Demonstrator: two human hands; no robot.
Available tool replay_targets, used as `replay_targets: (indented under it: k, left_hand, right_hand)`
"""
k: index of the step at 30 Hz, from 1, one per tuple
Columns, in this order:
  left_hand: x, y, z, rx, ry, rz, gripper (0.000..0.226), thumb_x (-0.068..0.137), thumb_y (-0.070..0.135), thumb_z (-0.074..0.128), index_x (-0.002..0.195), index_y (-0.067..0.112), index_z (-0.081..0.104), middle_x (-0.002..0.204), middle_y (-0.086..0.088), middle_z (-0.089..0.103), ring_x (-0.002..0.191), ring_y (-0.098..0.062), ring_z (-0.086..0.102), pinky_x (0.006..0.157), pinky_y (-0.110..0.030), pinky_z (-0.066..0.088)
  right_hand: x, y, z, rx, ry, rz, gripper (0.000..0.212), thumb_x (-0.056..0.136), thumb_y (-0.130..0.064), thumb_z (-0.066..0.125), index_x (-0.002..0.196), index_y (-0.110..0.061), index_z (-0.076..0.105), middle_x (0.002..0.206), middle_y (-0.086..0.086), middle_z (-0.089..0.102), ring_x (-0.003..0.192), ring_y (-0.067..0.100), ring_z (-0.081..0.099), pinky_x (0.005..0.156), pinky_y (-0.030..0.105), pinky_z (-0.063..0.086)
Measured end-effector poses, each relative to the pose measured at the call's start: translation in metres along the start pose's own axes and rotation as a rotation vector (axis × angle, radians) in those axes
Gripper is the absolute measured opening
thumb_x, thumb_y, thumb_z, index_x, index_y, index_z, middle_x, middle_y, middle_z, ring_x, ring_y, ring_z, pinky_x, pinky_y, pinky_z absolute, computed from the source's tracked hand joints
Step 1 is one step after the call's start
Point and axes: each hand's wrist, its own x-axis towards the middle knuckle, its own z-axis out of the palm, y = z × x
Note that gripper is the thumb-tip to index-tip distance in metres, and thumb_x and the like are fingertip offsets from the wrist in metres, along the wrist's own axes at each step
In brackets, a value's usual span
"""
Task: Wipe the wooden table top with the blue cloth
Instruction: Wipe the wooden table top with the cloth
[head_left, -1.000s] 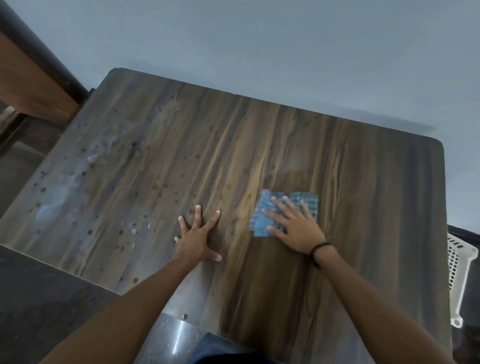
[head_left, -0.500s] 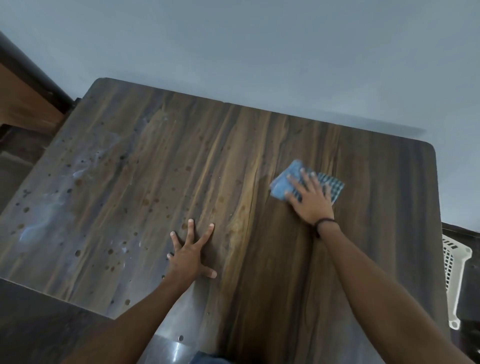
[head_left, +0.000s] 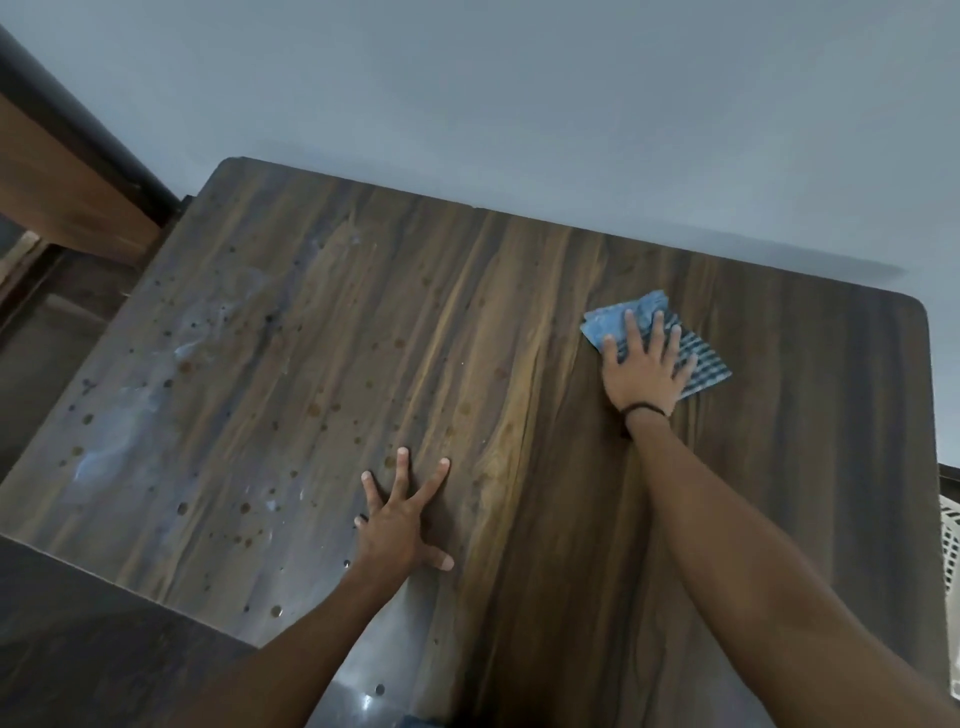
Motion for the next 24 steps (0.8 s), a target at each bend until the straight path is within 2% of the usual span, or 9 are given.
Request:
replay_targets:
  k: [2,5,6,10,12,16,18,20,24]
  left_hand:
    - [0.0,0.0,0.0,-0.016,-0.008,-0.007,0.128,0.074,0.04,0.087,0.153,0.053,-0.012,0.154,0.006,-0.047,0.139,-0.044,-0.041,0.112,-0.075,0.006]
    - [0.003,0.004,-0.002,0.002,-0.011,-0.019,0.127,0.072,0.051,0.085,0.152,0.054,-0.014,0.155,0.001,-0.046,0.138,-0.048,-0.041,0.114,-0.073,0.004]
    - [0.006,0.009,-0.007,0.0,0.0,-0.023,0.127,0.071,0.054,0.084,0.152,0.054,-0.013,0.156,-0.001,-0.045,0.138,-0.049,-0.041,0.115,-0.072,0.002]
    - [0.036,0.042,-0.053,-0.044,0.139,-0.03,0.131,0.068,0.056,0.086,0.153,0.054,-0.013,0.159,-0.004,-0.041,0.141,-0.05,-0.035,0.116,-0.071,0.002]
    - [0.06,0.065,-0.083,-0.05,0.183,-0.007,0.132,0.067,0.053,0.088,0.154,0.053,-0.012,0.16,-0.002,-0.038,0.144,-0.05,-0.031,0.115,-0.073,0.006]
    - [0.103,0.086,-0.122,-0.059,0.146,-0.015,0.136,0.062,0.054,0.091,0.154,0.054,-0.01,0.162,0.001,-0.036,0.148,-0.047,-0.025,0.113,-0.075,0.014]
    - [0.116,0.084,-0.127,-0.057,0.076,-0.039,0.138,0.062,0.055,0.091,0.154,0.054,-0.012,0.161,0.0,-0.037,0.148,-0.048,-0.024,0.113,-0.075,0.015]
    - [0.122,0.082,-0.125,-0.022,0.037,-0.061,0.141,0.063,0.053,0.091,0.153,0.053,-0.016,0.159,-0.001,-0.041,0.147,-0.049,-0.024,0.113,-0.074,0.015]
    - [0.123,0.084,-0.123,0.006,0.031,-0.079,0.142,0.063,0.051,0.092,0.153,0.052,-0.019,0.158,-0.003,-0.042,0.147,-0.051,-0.024,0.112,-0.075,0.018]
  right_hand:
    - [-0.013,-0.024,0.013,-0.027,-0.02,-0.115,0.06,0.101,-0.061,0.021,0.158,-0.044,0.01,0.168,-0.005,-0.004,0.154,0.025,-0.008,0.119,0.06,-0.01]
    - [-0.035,-0.002,0.017,-0.179,-0.117,-0.554,0.057,0.1,-0.067,0.023,0.154,-0.054,0.013,0.167,-0.012,0.002,0.155,0.02,-0.001,0.121,0.055,-0.005]
    - [-0.031,0.011,0.01,-0.192,-0.107,-0.563,0.057,0.099,-0.069,0.023,0.153,-0.056,0.013,0.167,-0.014,0.002,0.155,0.018,0.001,0.122,0.053,-0.003]
    - [0.009,0.002,-0.004,-0.007,-0.017,-0.01,0.061,0.1,-0.065,0.019,0.157,-0.047,0.01,0.167,-0.008,-0.006,0.154,0.021,-0.01,0.12,0.057,-0.01]
    - [0.011,-0.027,0.001,0.023,-0.033,0.055,0.061,0.101,-0.062,0.017,0.158,-0.045,0.005,0.166,-0.006,-0.013,0.153,0.024,-0.015,0.118,0.06,-0.012]
    - [-0.023,-0.017,0.012,-0.125,-0.146,-0.46,0.057,0.099,-0.068,0.021,0.153,-0.056,0.009,0.166,-0.014,-0.008,0.154,0.018,-0.01,0.12,0.054,-0.012]
    - [-0.023,0.014,0.003,-0.188,-0.146,-0.567,0.057,0.097,-0.073,0.018,0.151,-0.06,0.008,0.166,-0.018,-0.004,0.154,0.016,-0.006,0.123,0.052,-0.005]
    - [-0.004,0.03,-0.006,-0.168,-0.099,-0.444,0.058,0.096,-0.074,0.021,0.152,-0.059,0.012,0.166,-0.017,-0.002,0.154,0.016,-0.004,0.123,0.052,-0.005]
    - [0.033,-0.005,-0.006,0.009,-0.022,0.008,0.061,0.099,-0.066,0.019,0.156,-0.049,0.008,0.167,-0.008,-0.008,0.154,0.021,-0.012,0.119,0.056,-0.013]
